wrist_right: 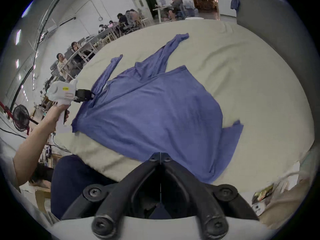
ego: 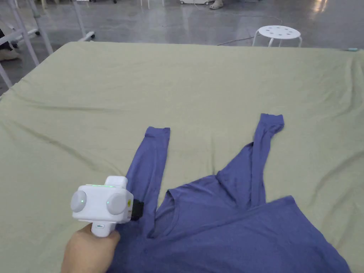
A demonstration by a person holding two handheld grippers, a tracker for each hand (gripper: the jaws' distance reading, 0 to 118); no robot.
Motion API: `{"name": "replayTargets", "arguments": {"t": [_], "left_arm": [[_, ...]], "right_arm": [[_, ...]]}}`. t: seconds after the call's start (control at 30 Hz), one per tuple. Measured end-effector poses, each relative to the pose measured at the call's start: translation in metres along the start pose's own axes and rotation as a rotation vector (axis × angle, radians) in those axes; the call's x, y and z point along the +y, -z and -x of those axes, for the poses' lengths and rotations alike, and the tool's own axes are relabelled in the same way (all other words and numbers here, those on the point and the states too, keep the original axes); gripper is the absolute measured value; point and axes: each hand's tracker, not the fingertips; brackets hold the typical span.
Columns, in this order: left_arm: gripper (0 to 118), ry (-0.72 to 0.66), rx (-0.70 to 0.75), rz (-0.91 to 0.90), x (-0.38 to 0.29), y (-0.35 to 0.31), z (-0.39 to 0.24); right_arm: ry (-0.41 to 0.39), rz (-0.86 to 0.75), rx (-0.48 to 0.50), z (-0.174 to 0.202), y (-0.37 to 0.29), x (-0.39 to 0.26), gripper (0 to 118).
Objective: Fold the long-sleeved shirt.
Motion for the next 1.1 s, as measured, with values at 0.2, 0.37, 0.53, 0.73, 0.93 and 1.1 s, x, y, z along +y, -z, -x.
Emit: {"name": "replayTargets", "arguments": {"t": [0.2,0.37,0.53,0.73,0.93,1.1], "left_arm": [[0,-0.163,-0.161,-0.025,-0.017,-0.036,0.012],[0,-0.255,-0.227,-0.102,-0.021,-0.087,0.033],[0,-0.311,-0.272,-0.142,-0.019,-0.12,0.055],[0,-0.507,-0.414,-0.164,-0.04,-0.159,0.063],[0,-0.589,-0.494,-0.235,-0.054,-0.202,0.09],[0,-0.601,-0.539,-0.35,-0.054,-0.254,0.094]], "right_arm": [[-0.144,-0.108,-0.049,-0.001,0.048,0.109,71],[-0.208,0.07,-0.179,-0.024,0.163,0.203,118],[-0.162,0.271,-0.2,-0.044,0.227,0.219,86],[-0.269,0.118,-0.244,-0.008,0.159,0.186,0],[-0.199,-0.17,-0.132,0.005,0.04,0.138,0],[-0.167,-0.417,-0.138,0.045,-0.085,0.1,0]]}}
